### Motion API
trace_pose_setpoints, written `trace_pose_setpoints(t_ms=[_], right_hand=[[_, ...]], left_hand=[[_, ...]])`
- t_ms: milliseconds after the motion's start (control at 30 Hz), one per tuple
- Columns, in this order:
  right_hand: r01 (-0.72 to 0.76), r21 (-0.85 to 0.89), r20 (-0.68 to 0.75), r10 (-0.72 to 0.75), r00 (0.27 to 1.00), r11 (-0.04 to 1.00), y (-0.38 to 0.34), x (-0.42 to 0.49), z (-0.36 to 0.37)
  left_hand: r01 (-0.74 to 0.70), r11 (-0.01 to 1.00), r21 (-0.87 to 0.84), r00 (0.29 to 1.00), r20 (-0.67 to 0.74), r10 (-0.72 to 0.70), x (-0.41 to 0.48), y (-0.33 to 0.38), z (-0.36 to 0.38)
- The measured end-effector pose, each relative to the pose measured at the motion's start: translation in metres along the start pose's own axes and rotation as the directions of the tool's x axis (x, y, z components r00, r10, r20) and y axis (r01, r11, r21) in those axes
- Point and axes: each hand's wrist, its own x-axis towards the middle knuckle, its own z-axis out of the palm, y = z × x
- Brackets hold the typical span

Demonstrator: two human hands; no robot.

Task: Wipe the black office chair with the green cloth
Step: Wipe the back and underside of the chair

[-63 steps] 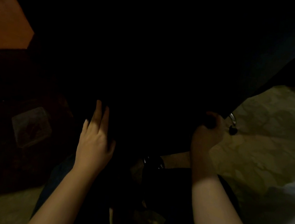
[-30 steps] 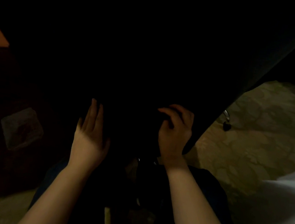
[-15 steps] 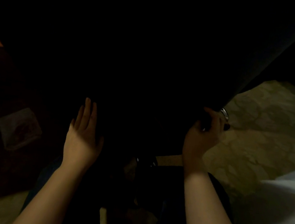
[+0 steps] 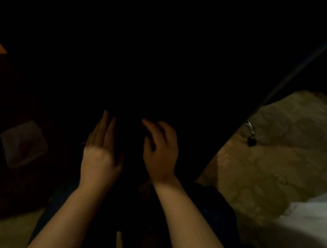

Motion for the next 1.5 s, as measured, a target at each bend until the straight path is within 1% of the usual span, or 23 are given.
trace_pose_setpoints(t_ms=[67, 100, 167, 333, 400, 467, 533, 633, 667, 767, 833, 867, 933, 1000, 1133, 1233, 1300, 1367, 1400, 1467, 1500], right_hand=[[0.134, -0.066, 0.162, -0.122, 0.979, 0.989, -0.001, -0.009, 0.009], [0.184, -0.074, 0.198, -0.167, 0.966, 0.980, 0.000, -0.012, 0.012], [0.217, -0.072, 0.198, -0.200, 0.960, 0.973, -0.001, -0.012, 0.015], [0.248, -0.133, 0.004, -0.249, 0.968, 0.960, 0.009, 0.004, -0.019], [0.190, -0.146, -0.089, -0.204, 0.975, 0.971, 0.015, 0.011, -0.041], [0.110, -0.115, -0.203, -0.132, 0.970, 0.987, 0.018, 0.016, -0.059], [0.069, -0.094, -0.292, -0.094, 0.952, 0.993, 0.022, 0.021, -0.075], [0.070, -0.158, -0.378, -0.126, 0.917, 0.985, 0.037, 0.028, -0.096], [0.068, -0.155, -0.402, -0.126, 0.907, 0.986, 0.042, 0.031, -0.102], [0.013, -0.103, -0.507, -0.064, 0.859, 0.995, 0.059, 0.038, -0.112], [-0.021, -0.106, -0.546, -0.040, 0.837, 0.994, 0.069, 0.037, -0.113], [-0.031, -0.097, -0.541, -0.027, 0.840, 0.995, 0.073, 0.034, -0.112], [-0.047, -0.042, -0.472, 0.022, 0.881, 0.998, 0.080, 0.028, -0.106], [-0.094, -0.005, -0.379, 0.085, 0.921, 0.996, 0.088, 0.019, -0.101], [-0.213, -0.097, -0.196, 0.191, 0.962, 0.972, 0.117, -0.003, -0.094], [-0.283, -0.161, -0.008, 0.285, 0.958, 0.946, 0.140, -0.023, -0.093], [-0.334, -0.194, 0.122, 0.361, 0.925, 0.922, 0.153, -0.035, -0.092], [-0.401, -0.209, 0.229, 0.443, 0.867, 0.892, 0.162, -0.047, -0.089], [-0.455, -0.201, 0.277, 0.496, 0.823, 0.867, 0.166, -0.052, -0.087], [-0.547, -0.250, 0.346, 0.601, 0.720, 0.799, 0.170, -0.061, -0.082], [-0.569, -0.269, 0.345, 0.629, 0.697, 0.778, 0.171, -0.063, -0.080]], left_hand=[[-0.051, 0.999, -0.017, 0.998, 0.020, 0.051, -0.001, 0.005, 0.002], [-0.075, 0.997, -0.016, 0.997, 0.032, 0.075, -0.001, 0.007, 0.003], [-0.098, 0.995, -0.001, 0.994, 0.042, 0.098, 0.000, 0.007, 0.004], [-0.078, 0.996, 0.051, 0.995, 0.071, 0.074, 0.000, 0.004, 0.008], [-0.057, 0.997, 0.046, 0.995, 0.083, 0.053, 0.000, 0.004, 0.010], [-0.046, 0.999, 0.018, 0.994, 0.098, 0.044, 0.000, 0.005, 0.011], [-0.042, 0.999, -0.019, 0.993, 0.110, 0.044, -0.001, 0.006, 0.010], [-0.048, 0.998, -0.035, 0.992, 0.116, 0.052, -0.002, 0.009, 0.009], [-0.051, 0.998, -0.035, 0.991, 0.123, 0.054, -0.002, 0.010, 0.008], [-0.064, 0.998, -0.022, 0.988, 0.142, 0.067, -0.002, 0.012, 0.008], [-0.078, 0.997, -0.005, 0.984, 0.157, 0.078, -0.002, 0.012, 0.009], [-0.080, 0.997, 0.008, 0.983, 0.165, 0.078, -0.002, 0.013, 0.010], [-0.069, 0.997, 0.029, 0.982, 0.176, 0.063, -0.002, 0.015, 0.011], [-0.058, 0.998, 0.036, 0.982, 0.184, 0.050, -0.002, 0.017, 0.013], [-0.047, 0.998, 0.048, 0.975, 0.218, 0.035, 0.000, 0.019, 0.014], [-0.045, 0.998, 0.047, 0.972, 0.231, 0.033, 0.000, 0.019, 0.017], [-0.053, 0.997, 0.063, 0.969, 0.244, 0.036, 0.001, 0.019, 0.019], [-0.057, 0.995, 0.078, 0.968, 0.248, 0.036, 0.001, 0.018, 0.020], [-0.055, 0.995, 0.079, 0.969, 0.245, 0.034, 0.001, 0.018, 0.021], [-0.051, 0.995, 0.081, 0.970, 0.242, 0.030, 0.000, 0.017, 0.022], [-0.050, 0.996, 0.079, 0.970, 0.241, 0.029, 0.000, 0.016, 0.022]])
